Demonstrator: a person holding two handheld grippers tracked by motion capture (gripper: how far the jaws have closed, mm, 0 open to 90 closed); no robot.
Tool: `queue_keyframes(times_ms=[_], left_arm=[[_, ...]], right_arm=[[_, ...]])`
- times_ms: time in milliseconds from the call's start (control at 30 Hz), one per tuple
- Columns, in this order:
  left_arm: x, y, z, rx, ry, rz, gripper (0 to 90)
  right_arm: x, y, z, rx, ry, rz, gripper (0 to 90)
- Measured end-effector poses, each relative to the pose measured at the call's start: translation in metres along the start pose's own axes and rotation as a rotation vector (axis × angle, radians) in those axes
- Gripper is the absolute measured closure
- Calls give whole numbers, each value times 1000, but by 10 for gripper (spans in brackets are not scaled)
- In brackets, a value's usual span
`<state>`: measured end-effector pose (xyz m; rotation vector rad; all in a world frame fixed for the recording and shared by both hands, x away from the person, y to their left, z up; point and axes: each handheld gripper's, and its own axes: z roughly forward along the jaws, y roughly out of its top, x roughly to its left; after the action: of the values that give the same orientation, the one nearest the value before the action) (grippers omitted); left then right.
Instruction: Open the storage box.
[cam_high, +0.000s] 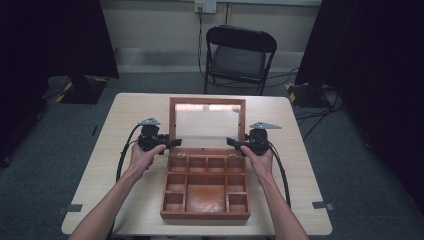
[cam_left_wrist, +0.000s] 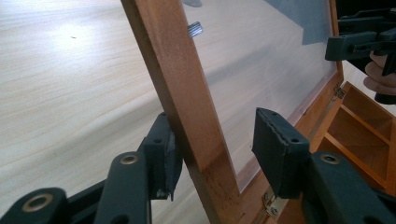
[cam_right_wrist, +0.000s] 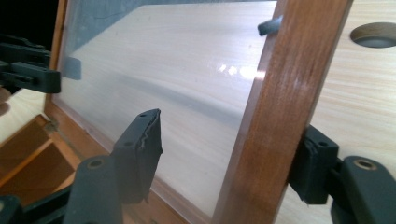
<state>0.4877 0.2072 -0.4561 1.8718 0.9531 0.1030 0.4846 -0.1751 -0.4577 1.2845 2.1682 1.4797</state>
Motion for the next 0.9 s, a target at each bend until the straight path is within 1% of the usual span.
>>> queue_keyframes(times_ms=[33, 100, 133, 233, 333, 400, 433, 567, 667, 767, 833, 900], left_arm=[[1, -1, 1, -7, -3, -12, 512], [1, -2, 2, -10, 6, -15, 504], [2, -2, 2, -5, 3, -15, 499], [3, -3, 2, 4, 12, -16, 488], [5, -3, 3, 14, 13, -17, 478], [5, -4, 5, 7, 12, -33, 475], [6, -4, 5, 12, 4, -34, 473], [7, -5, 5, 16, 9, -30, 464], [7, -7, 6, 8, 13, -48, 455], [8, -8, 6, 20, 21, -42, 453], [9, -9, 6, 24, 23, -47, 454], [11, -11, 7, 24, 16, -65, 453]], right_arm=[[0, 0, 0, 1, -1, -2, 341], [-1, -1, 0, 7, -5, 0, 341], [-1, -1, 0, 8, -8, 1, 341], [-3, -1, 1, 12, -13, 3, 340], [-5, -3, 2, 18, -15, 15, 328], [-6, -4, 4, 19, -12, 22, 319], [-6, -4, 5, 20, -12, 23, 314], [-7, -5, 6, 25, -9, 33, 308], [-8, -6, 7, 33, -8, 37, 294], [-9, -7, 8, 42, -13, 35, 278], [-10, -7, 7, 51, -21, 40, 271], [-12, -9, 8, 55, -23, 43, 265]])
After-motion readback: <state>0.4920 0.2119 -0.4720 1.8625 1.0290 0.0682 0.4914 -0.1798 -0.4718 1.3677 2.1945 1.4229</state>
